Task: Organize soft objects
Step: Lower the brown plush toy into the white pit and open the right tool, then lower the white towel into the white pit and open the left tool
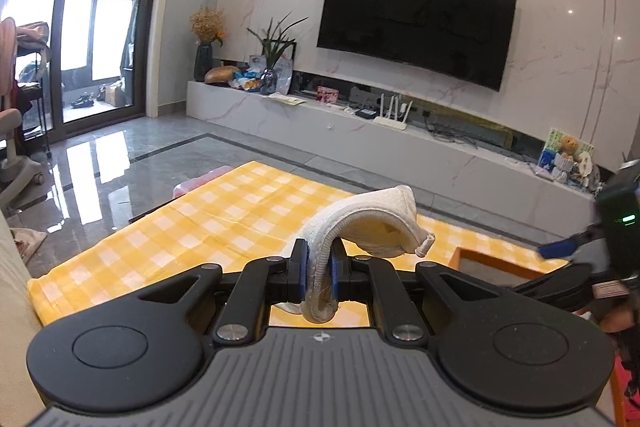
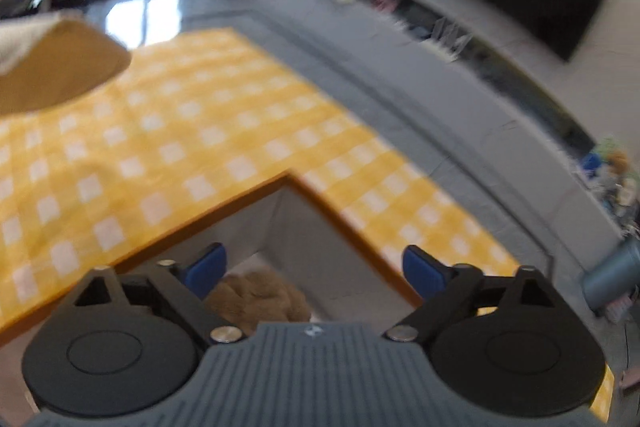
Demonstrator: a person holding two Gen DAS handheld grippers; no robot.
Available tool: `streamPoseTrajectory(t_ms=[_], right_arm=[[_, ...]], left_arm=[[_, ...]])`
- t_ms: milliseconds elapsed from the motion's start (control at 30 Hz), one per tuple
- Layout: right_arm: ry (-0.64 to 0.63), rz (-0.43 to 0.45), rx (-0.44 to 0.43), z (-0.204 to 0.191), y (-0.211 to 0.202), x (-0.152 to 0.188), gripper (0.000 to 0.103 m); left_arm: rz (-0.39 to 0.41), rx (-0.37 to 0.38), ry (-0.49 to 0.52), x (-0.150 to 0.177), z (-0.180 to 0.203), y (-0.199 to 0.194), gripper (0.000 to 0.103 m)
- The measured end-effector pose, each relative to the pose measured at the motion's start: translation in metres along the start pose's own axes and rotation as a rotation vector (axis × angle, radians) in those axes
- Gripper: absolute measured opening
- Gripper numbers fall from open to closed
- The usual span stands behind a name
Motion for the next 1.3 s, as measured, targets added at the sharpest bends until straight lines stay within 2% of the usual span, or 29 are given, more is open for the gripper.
streamPoseTrajectory(t_ms=[167,367,567,767,900,967,1067,1100,1133,1233,1300], right_arm=[[0.095,0.137,0.067,0.031,-0.060,0.006,0.099],[0.165,0.203,0.078,0.053,-0.103,0.038,0.100],[0.239,0.230,0.115,0.077,-0.121,0.080,0.100],[0.352,0.214,0.150,0.106,-0.127,0.116,0.100],[0.415,0.200,0.158,0.121,-0.124,0.129,0.100],[0.447,0.191,0.160,0.127,-0.121,0.133,0.100],[0.475,0.193,0.167,0.131,-0.122,0.137,0.100],[0.479,0.194,0.169,0.131,-0.122,0.137,0.100],[0.482,0.196,0.172,0.132,-0.122,0.137,0.100],[0.482,0.197,0.173,0.132,-0.124,0.137,0.100],[0.476,0.204,0.164,0.129,-0.126,0.136,0.100]], left_arm=[[0.033,0.069,0.011,-0.003,0.017,-0.001,0.012],[0.015,0.242,0.028,0.004,0.056,0.009,0.012],[-0.075,0.388,0.124,0.037,0.106,0.030,0.012],[-0.110,0.399,0.254,0.065,0.144,0.045,0.012],[-0.159,0.476,0.303,0.080,0.164,0.048,0.012],[-0.199,0.498,0.361,0.089,0.174,0.050,0.013],[-0.307,0.481,0.450,0.109,0.182,0.056,0.024],[-0.334,0.497,0.458,0.114,0.182,0.056,0.032],[-0.345,0.512,0.472,0.118,0.182,0.054,0.044],[-0.309,0.539,0.501,0.117,0.180,0.044,0.068],[-0.280,0.561,0.483,0.112,0.176,0.036,0.074]])
Point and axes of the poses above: each gripper's, at about its wrist camera, not at the fingertips, and y roughly the way its jaws point, z to its right, x to its underside, the point moved 6 cm from there along y, roughly the way its jaws point, and after that the axes turned 6 degrees about x, right-handed, at the moved point
